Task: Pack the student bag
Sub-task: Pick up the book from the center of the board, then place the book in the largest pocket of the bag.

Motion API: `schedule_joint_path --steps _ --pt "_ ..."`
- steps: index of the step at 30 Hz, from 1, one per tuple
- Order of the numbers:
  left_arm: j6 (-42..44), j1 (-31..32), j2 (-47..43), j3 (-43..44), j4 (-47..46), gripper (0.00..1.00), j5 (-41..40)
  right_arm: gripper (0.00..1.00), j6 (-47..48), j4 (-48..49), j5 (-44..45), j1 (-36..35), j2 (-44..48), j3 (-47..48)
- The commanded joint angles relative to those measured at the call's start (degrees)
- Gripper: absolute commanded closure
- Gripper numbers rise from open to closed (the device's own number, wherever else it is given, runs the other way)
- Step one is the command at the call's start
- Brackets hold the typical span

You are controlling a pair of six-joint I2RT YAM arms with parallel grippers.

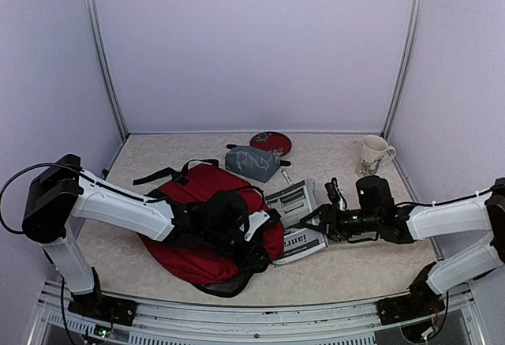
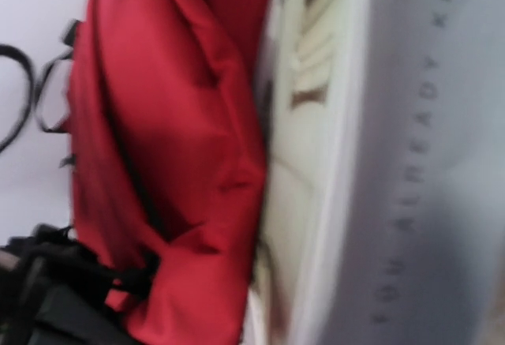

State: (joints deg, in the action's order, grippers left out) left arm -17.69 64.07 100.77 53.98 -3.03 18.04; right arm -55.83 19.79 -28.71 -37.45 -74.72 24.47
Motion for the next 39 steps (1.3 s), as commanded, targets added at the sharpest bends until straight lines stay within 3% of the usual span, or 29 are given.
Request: schedule_joint_path --steps 1,4,7,13,17,20,24,30,35,39 --pt "1.2 0.3 -1.6 1.6 -2.0 1.00 1.8 0.41 -0.3 -7.0 6.0 -1.6 1.0 2.3" --pt "1.5 -0.2 -3.9 1.6 -1.3 1.00 0.9 0.64 -0.1 -13.5 10.3 -1.6 3.7 3.2" --pt "2.5 -0.5 -8.4 1.9 0.2 1.00 -1.5 0.74 -0.2 -17.3 13.6 -1.6 7.7 3.2" --pt "5.3 -3.7 -19.8 3.7 6.3 1.00 -8.0 0.81 0.8 -25.6 16.9 -1.3 16.6 4.4" --pt "7.0 -7.8 -25.5 3.8 11.2 1.00 -11.7 0.84 5.1 -36.1 20.2 -1.1 22.2 10.2" --pt "8.1 -10.2 -29.3 3.9 13.8 1.00 -13.2 0.85 10.6 -39.4 16.6 -1.1 25.4 14.9" --pt "8.8 -11.4 -33.5 4.0 14.7 1.00 -15.3 0.87 11.9 -34.9 3.2 -2.1 24.6 16.1" --pt "9.3 -12.3 -34.3 5.0 17.0 1.00 -17.7 0.86 11.5 -23.7 -9.5 -13.0 14.0 14.6" --pt "9.5 -13.2 -34.7 4.9 17.3 1.00 -20.0 0.87 11.1 -12.1 -15.9 -19.0 7.8 14.2" --pt "10.6 -13.6 -34.7 5.1 18.1 1.00 -22.2 0.91 12.8 -11.5 -16.4 -20.1 3.9 15.2"
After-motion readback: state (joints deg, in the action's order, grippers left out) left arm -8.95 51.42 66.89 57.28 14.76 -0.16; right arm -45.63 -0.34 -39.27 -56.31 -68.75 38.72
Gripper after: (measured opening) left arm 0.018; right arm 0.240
